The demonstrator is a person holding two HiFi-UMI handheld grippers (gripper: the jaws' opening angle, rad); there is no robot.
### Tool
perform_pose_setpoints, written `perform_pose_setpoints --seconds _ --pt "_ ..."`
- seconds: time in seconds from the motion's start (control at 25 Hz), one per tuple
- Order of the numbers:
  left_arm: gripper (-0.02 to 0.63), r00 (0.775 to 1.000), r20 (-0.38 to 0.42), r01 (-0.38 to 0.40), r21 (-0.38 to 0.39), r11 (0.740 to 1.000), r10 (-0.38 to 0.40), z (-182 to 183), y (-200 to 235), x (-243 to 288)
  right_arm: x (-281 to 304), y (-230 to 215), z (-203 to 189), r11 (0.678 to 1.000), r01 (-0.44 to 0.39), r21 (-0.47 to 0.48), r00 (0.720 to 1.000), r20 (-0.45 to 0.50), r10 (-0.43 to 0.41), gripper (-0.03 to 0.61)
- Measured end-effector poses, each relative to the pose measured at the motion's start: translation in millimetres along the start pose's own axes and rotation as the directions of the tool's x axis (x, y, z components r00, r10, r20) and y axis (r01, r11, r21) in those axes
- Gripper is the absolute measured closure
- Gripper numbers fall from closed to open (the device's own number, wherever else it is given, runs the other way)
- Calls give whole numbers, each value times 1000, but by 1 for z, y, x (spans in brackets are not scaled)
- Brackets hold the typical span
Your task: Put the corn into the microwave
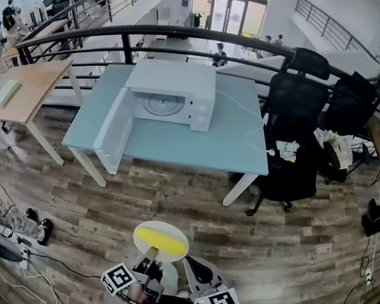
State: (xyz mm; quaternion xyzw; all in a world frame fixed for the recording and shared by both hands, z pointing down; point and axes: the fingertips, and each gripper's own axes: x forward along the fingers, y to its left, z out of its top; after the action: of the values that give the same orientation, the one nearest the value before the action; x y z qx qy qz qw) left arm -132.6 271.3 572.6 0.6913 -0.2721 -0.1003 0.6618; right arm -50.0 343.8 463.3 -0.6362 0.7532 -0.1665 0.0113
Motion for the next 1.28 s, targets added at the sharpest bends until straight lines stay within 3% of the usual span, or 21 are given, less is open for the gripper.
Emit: perform_pose_setpoints --seconds 0.88,1.28 --pt "584 998 -69 15 50 999 -11 115 -18 106 135 -41 46 998 66 0 997 26 -66 569" --pt "584 994 -102 32 68 997 -25 143 -19 127 169 -40 46 997 79 2 997 20 -79 569"
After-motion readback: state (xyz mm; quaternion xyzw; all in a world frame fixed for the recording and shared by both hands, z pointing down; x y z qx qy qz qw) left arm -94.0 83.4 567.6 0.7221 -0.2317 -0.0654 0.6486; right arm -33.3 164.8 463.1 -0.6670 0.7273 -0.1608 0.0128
